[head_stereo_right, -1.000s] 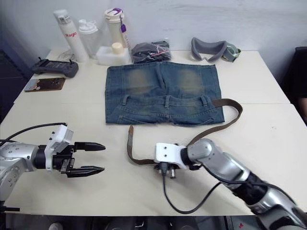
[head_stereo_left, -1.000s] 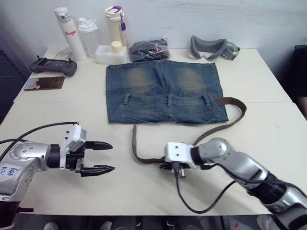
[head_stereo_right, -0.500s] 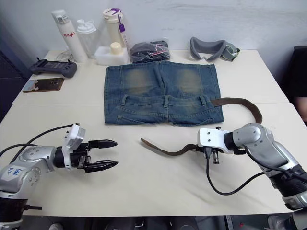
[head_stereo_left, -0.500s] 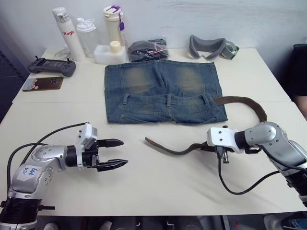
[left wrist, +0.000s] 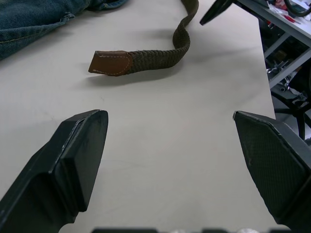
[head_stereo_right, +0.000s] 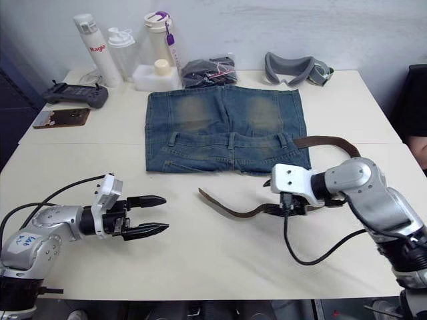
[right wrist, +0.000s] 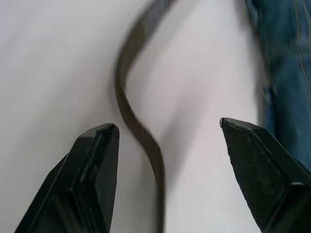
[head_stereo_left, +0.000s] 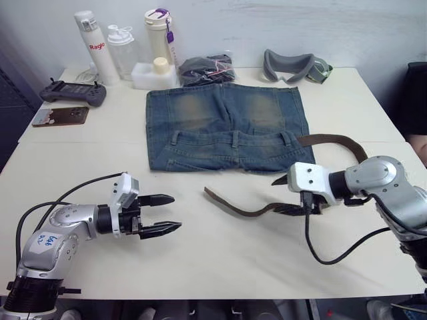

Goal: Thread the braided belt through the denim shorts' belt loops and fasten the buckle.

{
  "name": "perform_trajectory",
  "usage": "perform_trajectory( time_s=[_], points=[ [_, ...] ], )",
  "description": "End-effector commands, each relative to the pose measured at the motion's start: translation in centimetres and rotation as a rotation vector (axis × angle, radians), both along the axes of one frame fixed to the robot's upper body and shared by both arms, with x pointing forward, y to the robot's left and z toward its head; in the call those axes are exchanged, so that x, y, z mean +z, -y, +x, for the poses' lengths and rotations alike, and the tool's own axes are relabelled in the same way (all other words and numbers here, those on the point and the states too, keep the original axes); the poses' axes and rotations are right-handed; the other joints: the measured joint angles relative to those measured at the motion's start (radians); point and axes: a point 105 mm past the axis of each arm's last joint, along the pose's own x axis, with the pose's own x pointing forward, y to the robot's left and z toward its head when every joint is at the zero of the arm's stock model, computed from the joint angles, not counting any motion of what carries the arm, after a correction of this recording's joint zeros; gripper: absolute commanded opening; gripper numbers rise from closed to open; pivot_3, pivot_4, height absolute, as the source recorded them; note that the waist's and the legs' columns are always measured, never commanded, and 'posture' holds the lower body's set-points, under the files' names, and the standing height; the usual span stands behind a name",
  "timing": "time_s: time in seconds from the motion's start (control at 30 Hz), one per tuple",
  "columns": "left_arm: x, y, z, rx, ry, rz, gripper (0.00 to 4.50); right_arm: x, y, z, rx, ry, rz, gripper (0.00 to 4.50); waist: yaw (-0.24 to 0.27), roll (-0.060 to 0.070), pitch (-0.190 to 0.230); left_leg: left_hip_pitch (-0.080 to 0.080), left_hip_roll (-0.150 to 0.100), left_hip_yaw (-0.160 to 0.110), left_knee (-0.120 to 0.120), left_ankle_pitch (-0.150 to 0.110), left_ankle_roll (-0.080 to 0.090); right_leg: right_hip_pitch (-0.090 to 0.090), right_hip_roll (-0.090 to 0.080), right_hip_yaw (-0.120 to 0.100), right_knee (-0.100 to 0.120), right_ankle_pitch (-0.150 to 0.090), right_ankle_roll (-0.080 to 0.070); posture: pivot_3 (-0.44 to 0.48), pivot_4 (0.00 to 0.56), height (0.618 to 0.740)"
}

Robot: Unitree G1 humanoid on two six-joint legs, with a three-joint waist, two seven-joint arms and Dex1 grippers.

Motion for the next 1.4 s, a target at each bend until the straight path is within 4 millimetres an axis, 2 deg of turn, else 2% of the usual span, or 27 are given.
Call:
perform_trajectory(
  time_s=[0.03, 0.1, 0.27, 0.37, 0.53, 0.57, 0.6, 0.73, 0.87, 0.93, 1.03, 1.17, 1.33, 1.4],
  points=[
    [1.1, 0.1, 0.0, -0.013, 0.043, -0.013, 4.50, -1.0, -1.6, -1.1, 0.024, -0.014, 0.004, 3.54, 0.001, 0.000, 0.000, 0.000, 0.000, 0.000, 0.000, 0.000, 0.000, 0.000, 0.000, 0.000, 0.000, 0.000, 0.000, 0.000, 0.150, 0.738],
    [1.2, 0.0, 0.1, -0.012, 0.044, -0.013, 4.50, -1.7, -2.1, -1.1, 0.015, -0.018, 0.010, 3.54, 0.002, 0.000, 0.000, -0.001, 0.000, 0.000, 0.001, 0.000, 0.000, 0.000, 0.000, 0.000, 0.000, 0.000, 0.000, 0.000, 0.150, 0.738],
    [1.7, 0.1, 0.1, -0.012, 0.042, -0.039, 4.50, -3.1, -2.9, 0.3, -0.063, 0.012, 0.005, 3.54, 0.001, 0.000, 0.000, 0.000, 0.000, 0.000, 0.002, 0.000, -0.001, 0.000, -0.001, 0.000, 0.000, 0.000, 0.001, 0.000, 0.150, 0.738],
    [1.9, 0.4, -0.1, -0.025, 0.019, -0.072, 4.50, -3.0, -2.8, 0.6, -0.091, 0.001, 0.014, 2.73, 0.000, 0.000, 0.000, 0.000, 0.000, 0.000, 0.001, 0.001, -0.001, 0.000, -0.001, 0.000, 0.000, 0.000, 0.000, 0.000, 0.150, 0.738],
    [1.8, 0.8, -0.7, -0.062, -0.022, -0.099, 4.50, -2.8, -2.4, 0.9, -0.129, -0.015, 0.014, 0.22, 0.000, 0.000, 0.000, 0.000, 0.000, 0.000, 0.000, 0.001, -0.001, 0.000, 0.000, -0.001, 0.000, 0.000, 0.000, 0.000, 0.150, 0.738],
    [1.8, 0.9, -0.7, -0.064, -0.026, -0.118, 4.50, -2.4, -2.4, 0.9, -0.134, -0.024, 0.036, 0.05, 0.000, 0.000, 0.000, 0.000, 0.000, 0.000, 0.000, 0.001, -0.001, 0.000, -0.001, -0.001, 0.000, 0.000, 0.000, 0.000, 0.150, 0.738],
    [1.8, 1.0, -0.7, -0.065, -0.030, -0.134, 4.50, -2.1, -2.4, 0.9, -0.136, -0.030, 0.050, 0.05, 0.000, 0.000, 0.000, 0.000, 0.000, 0.000, 0.000, 0.001, -0.001, 0.000, -0.001, -0.001, 0.000, 0.000, 0.000, 0.000, 0.150, 0.738],
    [3.0, 1.6, -0.2, -0.066, -0.056, -0.260, 4.50, 2.6, -1.1, -0.7, -0.109, -0.196, 0.265, 0.05, 0.002, -0.001, 0.001, -0.001, 0.000, 0.000, 0.001, 0.000, -0.001, 0.001, -0.001, -0.001, 0.000, 0.000, 0.000, 0.000, 0.150, 0.738],
    [4.2, 2.0, -0.2, -0.102, -0.092, -0.369, 4.50, 6.2, -1.2, -2.7, -0.031, -0.346, 0.443, 0.05, 0.001, -0.001, 0.001, 0.000, 0.000, -0.001, 0.001, 0.001, -0.001, 0.001, -0.001, -0.002, 0.000, 0.000, 0.001, 0.000, 0.150, 0.738],
    [4.9, 2.5, 0.4, -0.104, -0.092, -0.429, 4.50, 7.4, -1.2, -3.7, 0.010, -0.408, 0.496, 0.05, 0.001, -0.001, 0.001, 0.000, 0.000, -0.002, 0.001, 0.001, -0.001, 0.002, -0.001, -0.003, 0.000, 0.000, 0.000, 0.000, 0.150, 0.738],
    [5.7, 3.7, 1.7, -0.128, -0.128, -0.549, 4.50, 7.5, -1.1, -3.9, -0.005, -0.453, 0.511, 0.05, 0.003, -0.001, 0.001, 0.000, 0.000, -0.002, 0.001, 0.001, 0.000, 0.002, -0.001, -0.003, 0.000, 0.000, 0.001, 0.000, 0.150, 0.738],
    [7.6, 6.5, 1.4, -0.278, -0.173, -0.638, 4.50, 6.8, -0.9, -3.5, -0.057, -0.465, 0.503, 0.05, 0.003, -0.002, 0.001, -0.001, 0.000, -0.002, 0.003, 0.001, 0.001, 0.003, -0.001, -0.004, -0.001, 0.001, 0.002, 0.000, 0.150, 0.738],
    [7.1, 7.9, 1.6, -0.324, -0.200, -0.602, 4.50, 7.0, -1.1, -3.3, -0.070, -0.453, 0.523, 0.05, -0.002, -0.002, 0.001, 0.000, 0.000, -0.002, 0.002, 0.002, 0.001, 0.003, 0.000, -0.003, -0.001, 0.001, 0.002, 0.000, 0.150, 0.738],
    [7.1, 8.2, 2.3, -0.297, -0.204, -0.618, 3.97, 7.0, -1.0, -3.4, -0.079, -0.454, 0.526, 0.00, 0.002, -0.002, 0.001, 0.000, 0.000, -0.002, 0.002, 0.002, 0.000, 0.003, 0.001, -0.003, -0.001, 0.001, 0.002, 0.000, 0.150, 0.738]
  ],
)
